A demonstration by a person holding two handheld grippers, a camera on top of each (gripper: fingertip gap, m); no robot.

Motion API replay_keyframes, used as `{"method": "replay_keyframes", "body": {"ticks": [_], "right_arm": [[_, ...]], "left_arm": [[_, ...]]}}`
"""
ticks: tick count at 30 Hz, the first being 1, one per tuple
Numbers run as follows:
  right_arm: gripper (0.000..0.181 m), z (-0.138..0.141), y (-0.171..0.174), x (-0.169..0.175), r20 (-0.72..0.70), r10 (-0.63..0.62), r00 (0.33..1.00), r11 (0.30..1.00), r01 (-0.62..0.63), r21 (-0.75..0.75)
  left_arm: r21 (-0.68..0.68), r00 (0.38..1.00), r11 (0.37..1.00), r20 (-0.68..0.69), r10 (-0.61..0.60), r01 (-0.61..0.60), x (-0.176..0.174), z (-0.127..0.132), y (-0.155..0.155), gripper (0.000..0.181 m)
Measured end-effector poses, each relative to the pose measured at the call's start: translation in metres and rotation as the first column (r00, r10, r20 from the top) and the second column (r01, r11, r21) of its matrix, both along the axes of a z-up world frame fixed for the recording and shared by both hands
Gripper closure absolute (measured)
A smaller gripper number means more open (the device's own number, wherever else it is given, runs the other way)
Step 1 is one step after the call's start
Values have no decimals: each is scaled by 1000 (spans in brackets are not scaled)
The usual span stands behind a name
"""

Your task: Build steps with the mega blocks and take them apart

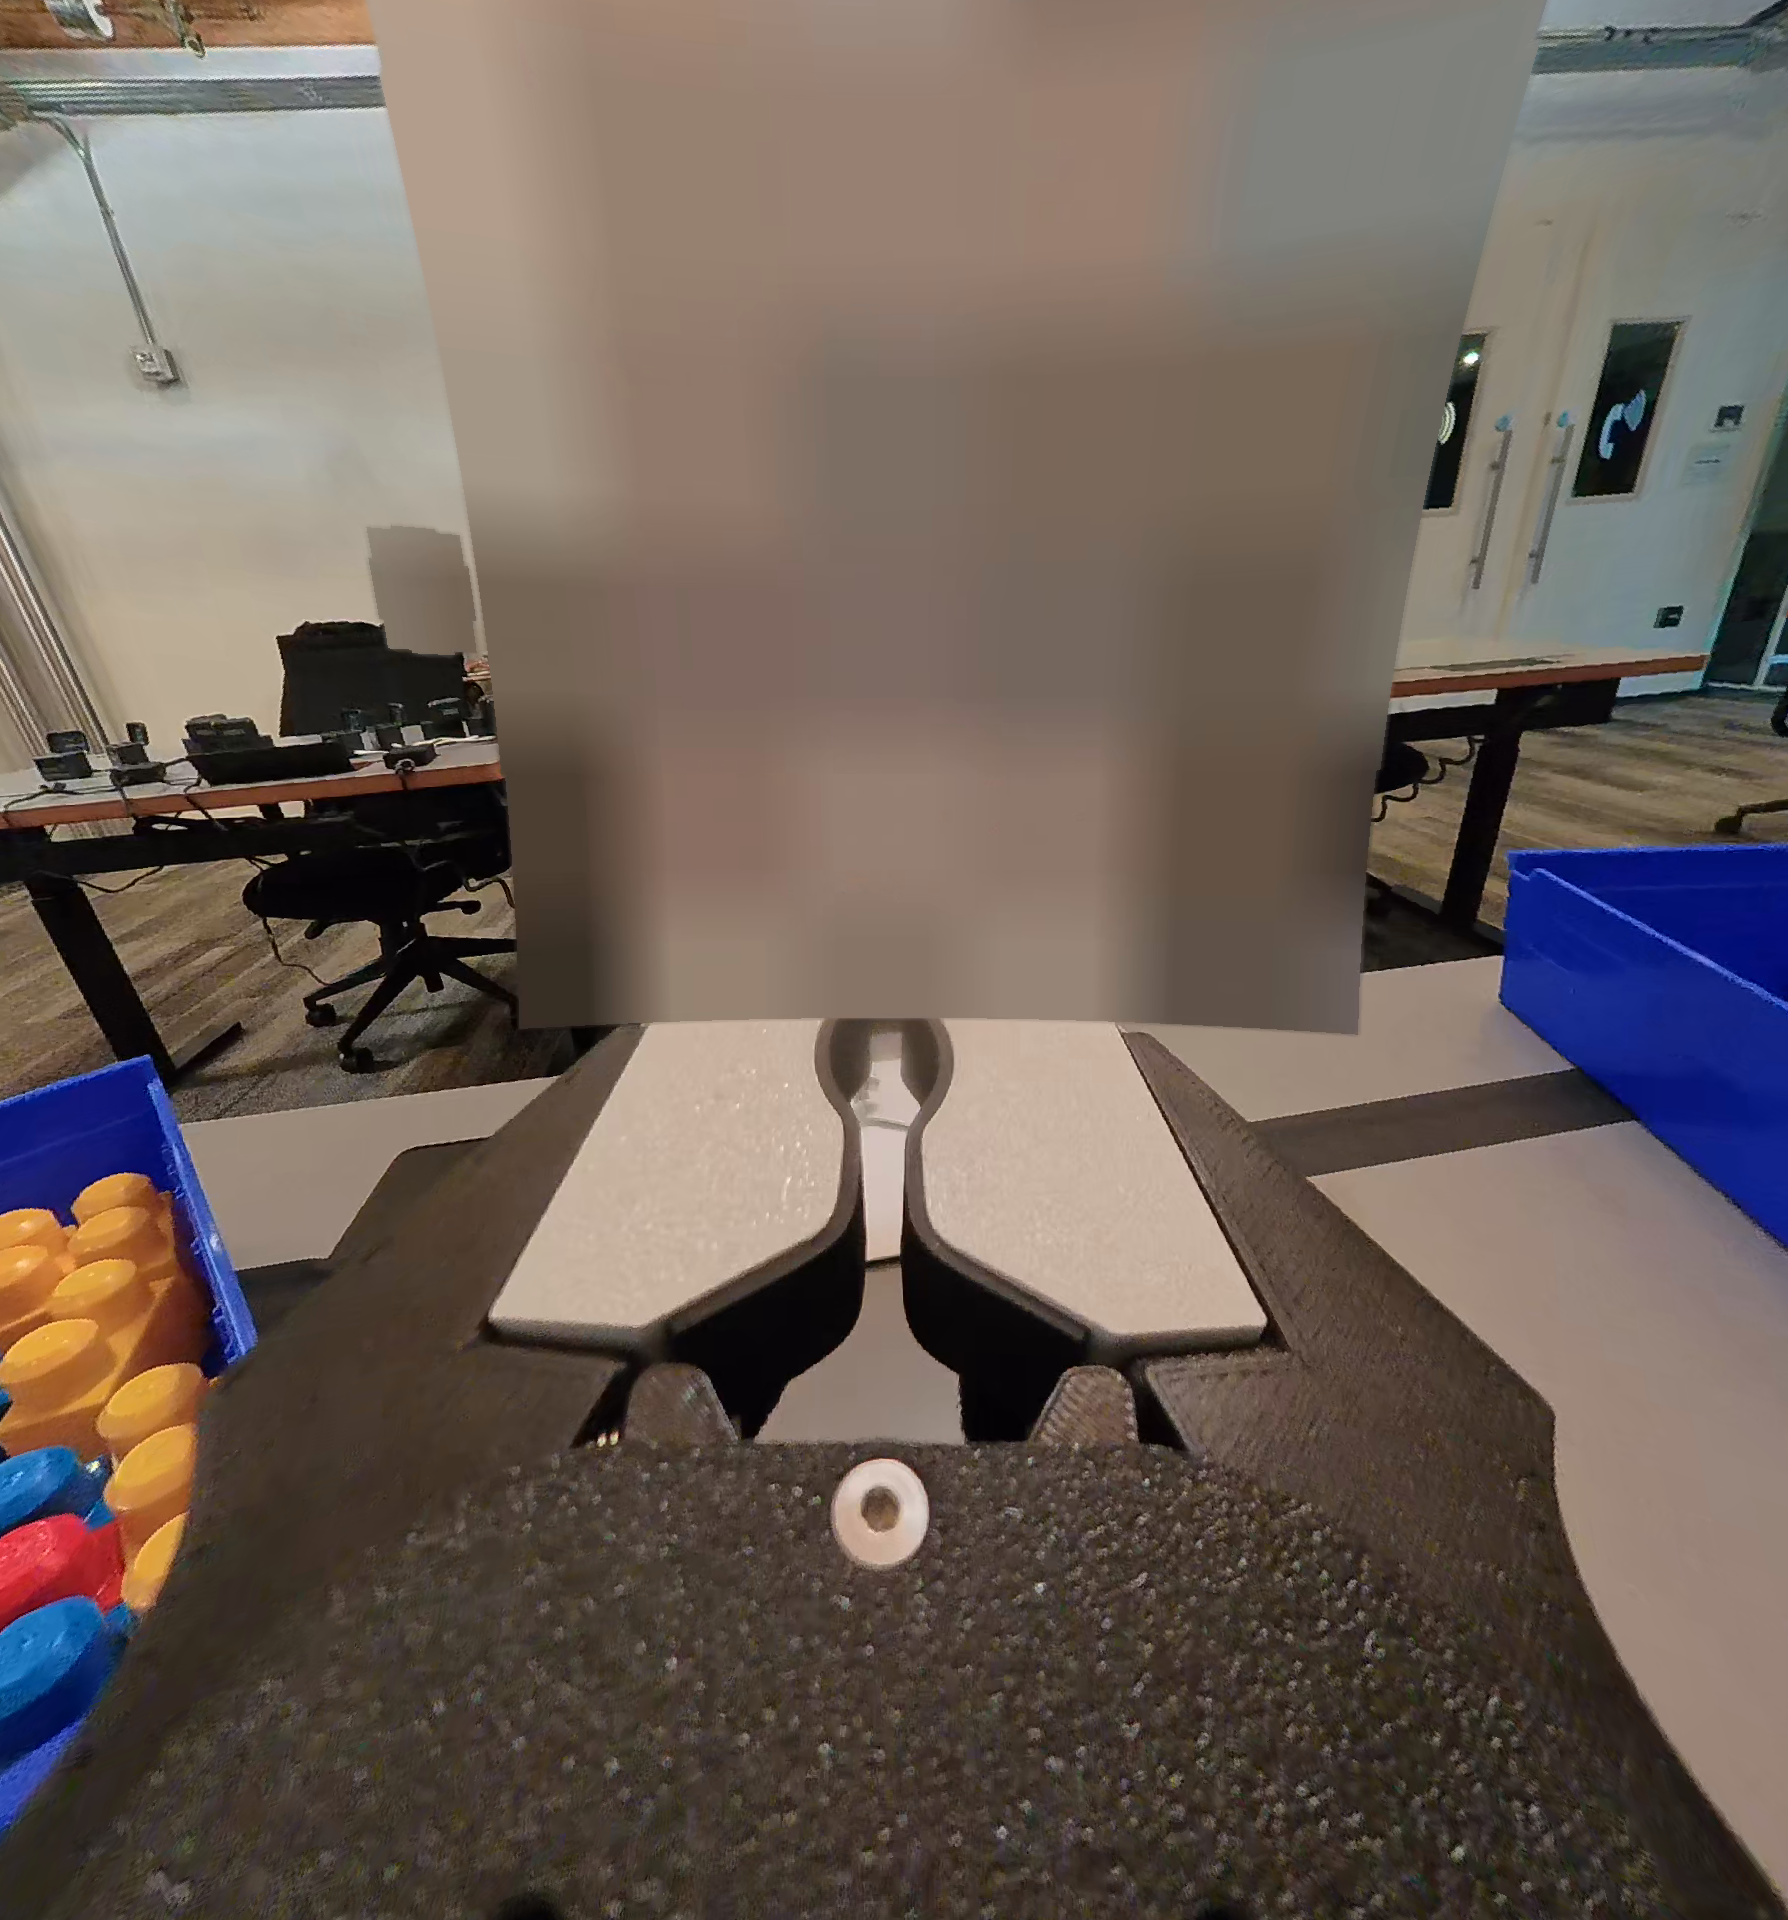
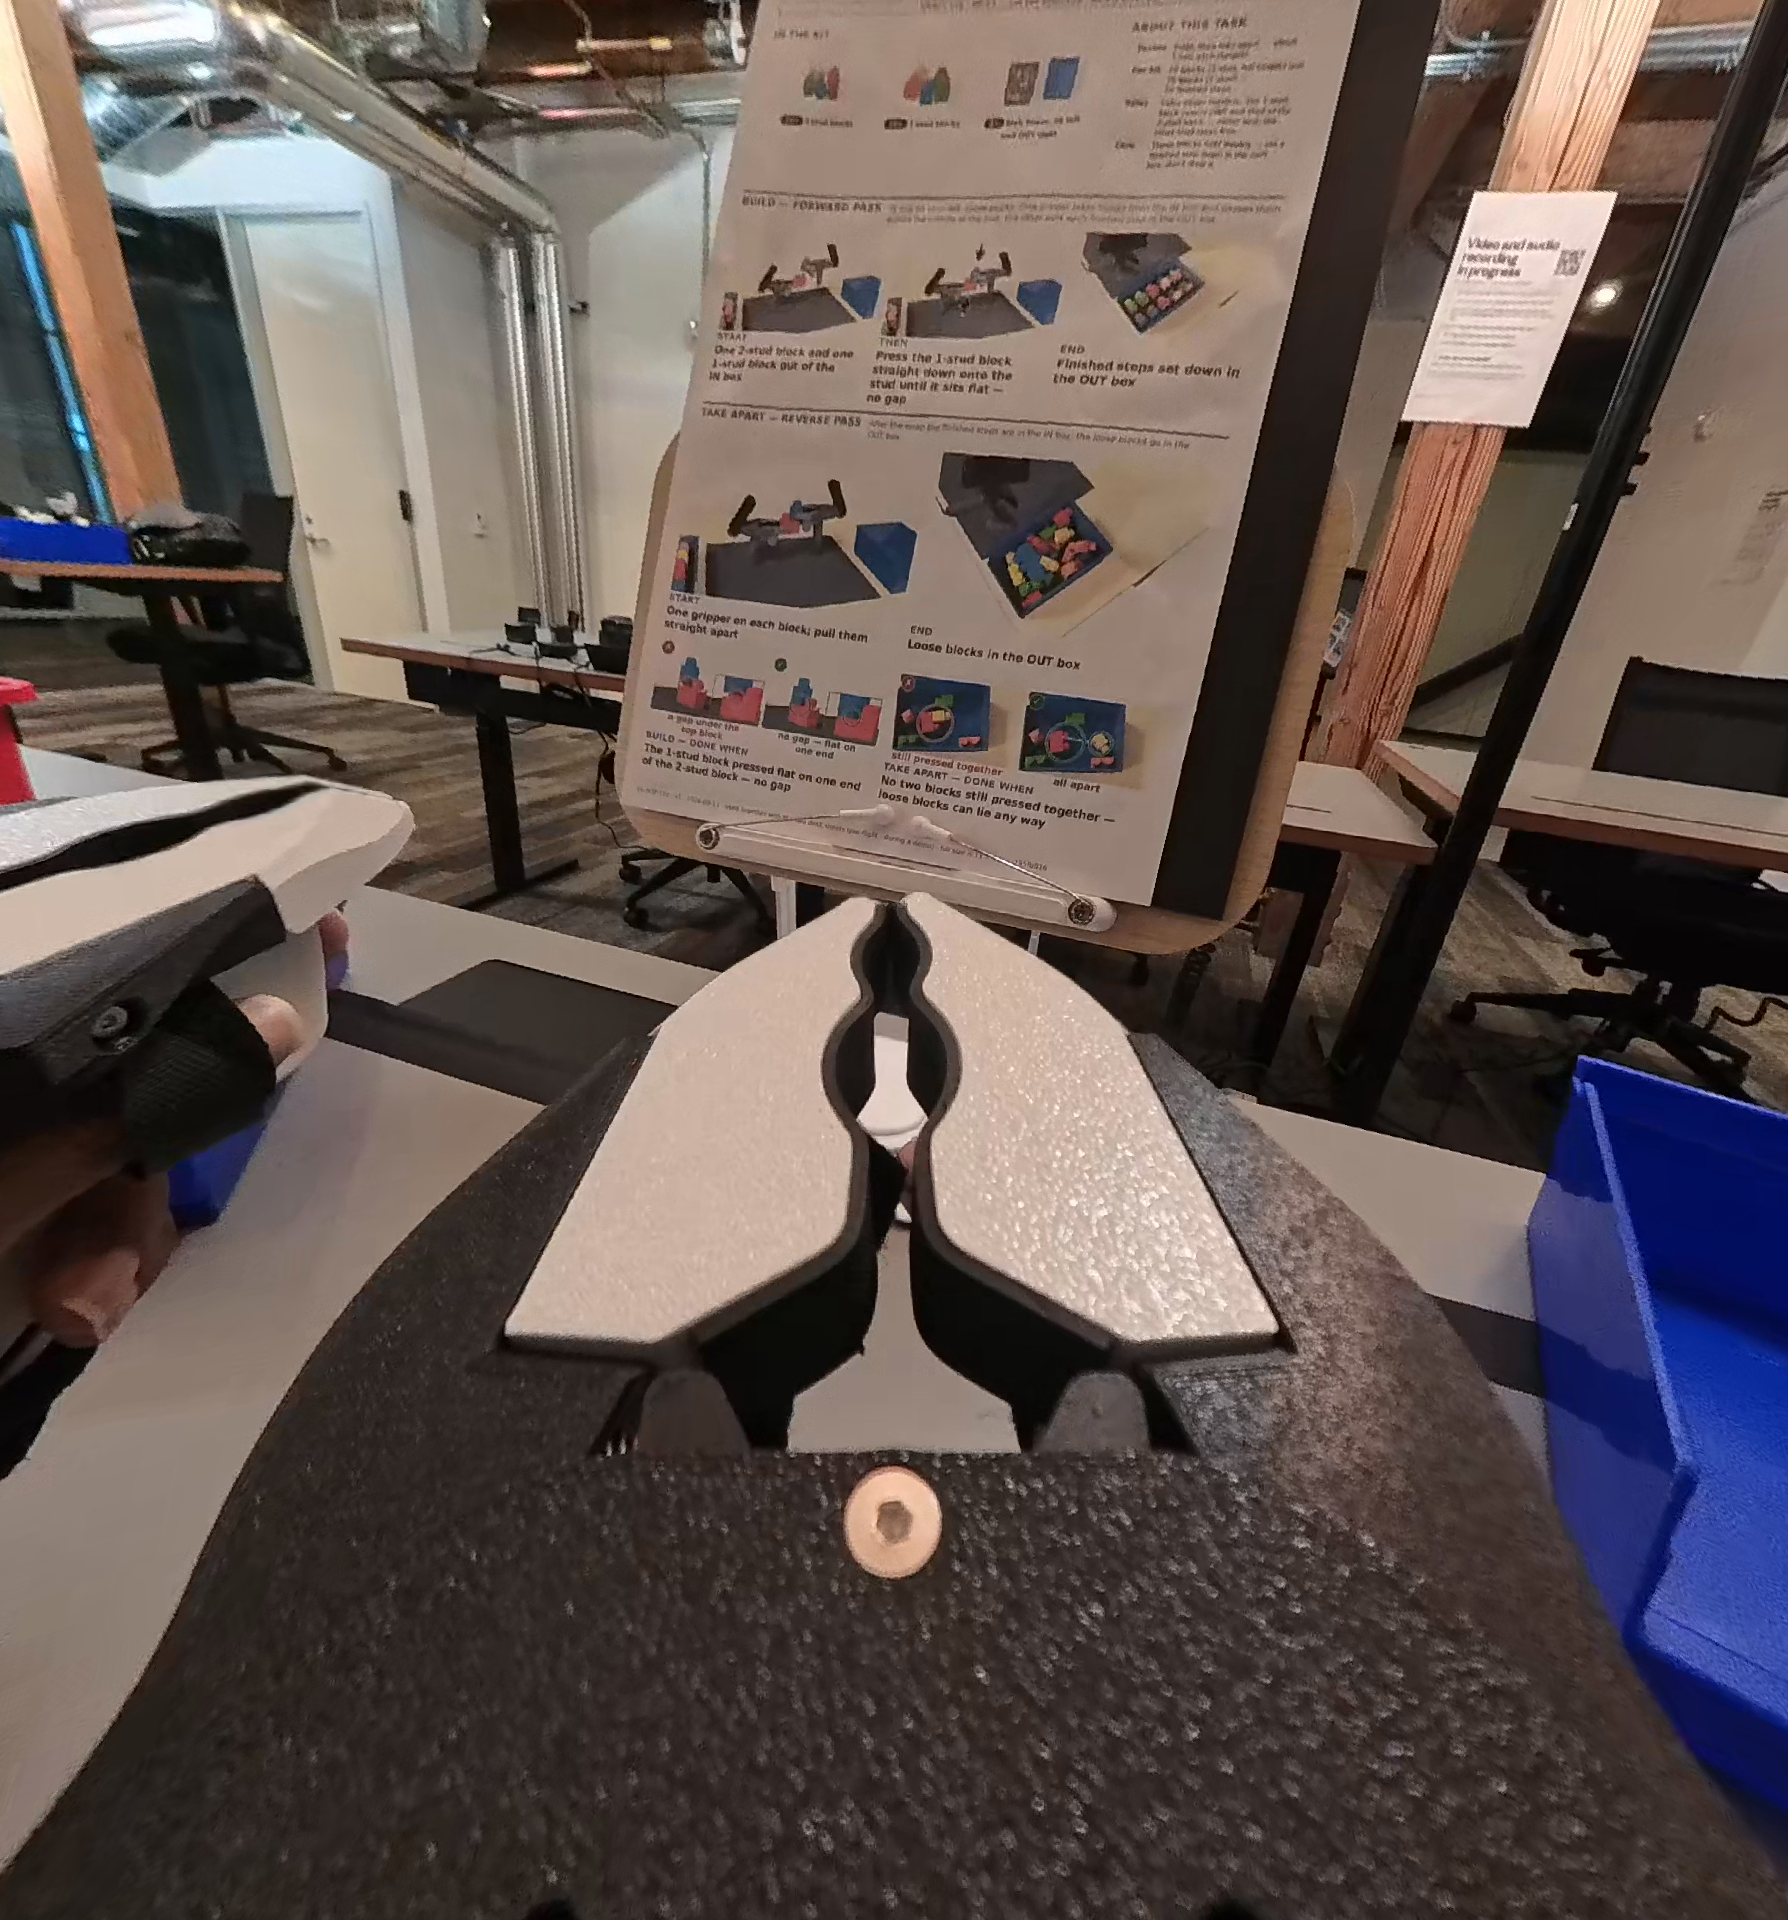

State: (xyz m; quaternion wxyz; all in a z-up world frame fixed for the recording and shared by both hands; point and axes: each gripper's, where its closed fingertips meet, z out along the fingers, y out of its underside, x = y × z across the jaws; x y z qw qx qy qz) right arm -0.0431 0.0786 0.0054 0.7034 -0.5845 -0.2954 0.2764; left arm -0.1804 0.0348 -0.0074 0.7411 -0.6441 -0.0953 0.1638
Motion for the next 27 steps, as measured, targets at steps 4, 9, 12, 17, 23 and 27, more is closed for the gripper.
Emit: {"method": "replay_keyframes", "body": {"ticks": [4,9,12,17,23,27], "right_arm": [[181,1,-1,1,-3,1,1000,1000,-1,1],[181,-2,1,-1,10,3,1000,1000,-3,-7],[181,-13,10,0,30,-9,1000,999,10,-36],[181,-45,49,12,115,-74,991,991,86,-102],[181,-94,81,28,235,-61,970,965,118,-236],[181,-130,79,33,293,17,956,960,66,-272]], "left_arm": [[7,1000,1000,0,-2,2,0,2,-1,181],[1,1000,1000,-1,-9,9,0,0,-1,181],[-15,1000,999,2,-31,31,-2,-4,0,181],[-49,993,992,-5,-117,117,-4,-11,-1,181],[-105,998,993,49,-46,51,-55,-23,-10,181],[-138,996,990,84,11,0,-97,-24,-24,181]]}}
